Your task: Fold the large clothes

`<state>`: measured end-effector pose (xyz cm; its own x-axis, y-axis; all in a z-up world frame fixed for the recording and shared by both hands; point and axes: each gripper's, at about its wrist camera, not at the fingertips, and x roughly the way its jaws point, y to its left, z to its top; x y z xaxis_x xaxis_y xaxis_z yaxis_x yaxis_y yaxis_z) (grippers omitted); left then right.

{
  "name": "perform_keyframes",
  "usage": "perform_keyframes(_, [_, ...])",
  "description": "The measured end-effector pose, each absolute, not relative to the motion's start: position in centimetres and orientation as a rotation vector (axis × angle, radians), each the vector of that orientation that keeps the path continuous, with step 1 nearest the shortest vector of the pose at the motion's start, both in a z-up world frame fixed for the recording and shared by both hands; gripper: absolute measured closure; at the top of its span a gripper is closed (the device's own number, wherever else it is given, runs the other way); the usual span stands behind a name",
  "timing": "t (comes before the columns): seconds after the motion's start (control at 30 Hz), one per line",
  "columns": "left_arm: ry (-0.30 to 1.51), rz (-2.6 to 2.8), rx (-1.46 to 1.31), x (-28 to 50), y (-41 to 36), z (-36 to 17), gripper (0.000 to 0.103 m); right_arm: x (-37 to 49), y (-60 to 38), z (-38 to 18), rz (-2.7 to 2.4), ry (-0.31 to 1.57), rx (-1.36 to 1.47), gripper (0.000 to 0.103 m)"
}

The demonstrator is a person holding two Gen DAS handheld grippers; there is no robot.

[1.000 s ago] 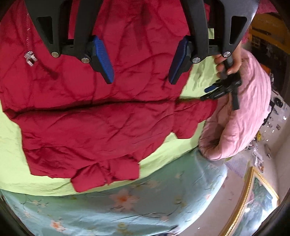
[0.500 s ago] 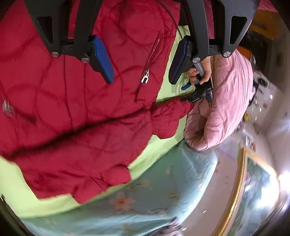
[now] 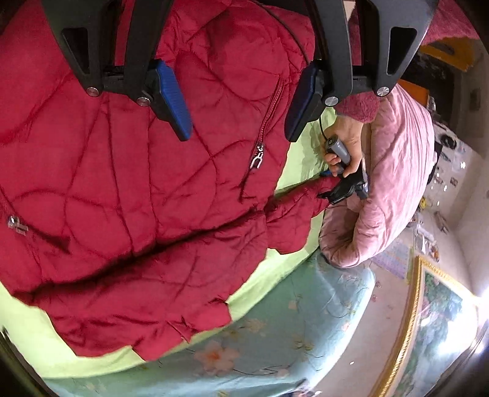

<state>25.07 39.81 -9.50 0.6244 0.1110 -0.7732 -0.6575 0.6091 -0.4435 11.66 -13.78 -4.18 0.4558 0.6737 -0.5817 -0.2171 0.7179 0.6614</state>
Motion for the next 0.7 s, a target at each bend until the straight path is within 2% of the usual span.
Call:
perform_keyframes(0.03, [0.773, 0.487, -0.795, 25.2, 39.7, -9.4, 0.087, 11.6, -13.8, -4.1, 0.587, 0.945, 0.542, 0.037])
perform_keyframes(0.13, [0.760, 0.488, -0.735, 25.2, 38.8, -8.6, 0.095, 11.8, -14.1, -4.0, 0.587, 0.937, 0.535, 0.037])
perform_keyframes(0.47, [0.671, 0.343, -0.592, 24.6, 32.9, -3.6, 0.096, 13.3, -16.9, -3.0, 0.545, 0.905, 0.520, 0.037])
perform_keyframes(0.7, [0.622, 0.176, -0.465, 24.4, 24.9, 0.8, 0.096, 14.9, -19.5, -1.9, 0.528, 0.879, 0.519, 0.037])
